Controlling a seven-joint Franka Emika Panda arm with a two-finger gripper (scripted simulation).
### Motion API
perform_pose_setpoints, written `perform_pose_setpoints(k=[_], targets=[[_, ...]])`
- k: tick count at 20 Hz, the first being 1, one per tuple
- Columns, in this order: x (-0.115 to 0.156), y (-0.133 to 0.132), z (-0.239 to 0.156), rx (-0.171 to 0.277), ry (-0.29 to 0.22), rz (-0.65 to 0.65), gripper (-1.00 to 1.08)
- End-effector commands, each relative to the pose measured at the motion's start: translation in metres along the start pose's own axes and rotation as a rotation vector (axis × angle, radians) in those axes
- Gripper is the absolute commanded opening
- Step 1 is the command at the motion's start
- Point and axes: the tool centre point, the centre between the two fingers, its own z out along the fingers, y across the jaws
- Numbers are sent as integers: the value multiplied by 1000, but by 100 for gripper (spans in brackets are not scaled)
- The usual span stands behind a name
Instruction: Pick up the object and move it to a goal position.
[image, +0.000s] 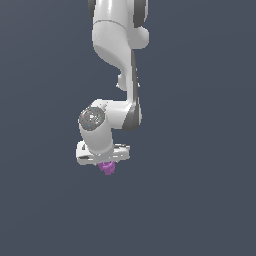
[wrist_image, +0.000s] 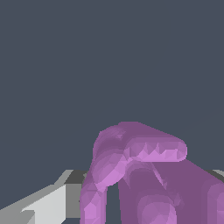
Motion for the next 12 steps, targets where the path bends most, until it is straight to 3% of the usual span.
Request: perform_pose_setpoints(k=[1, 12], targets=[[0, -2, -3, -1, 3, 5, -100], [4, -31, -41, -14, 50, 97, -100]])
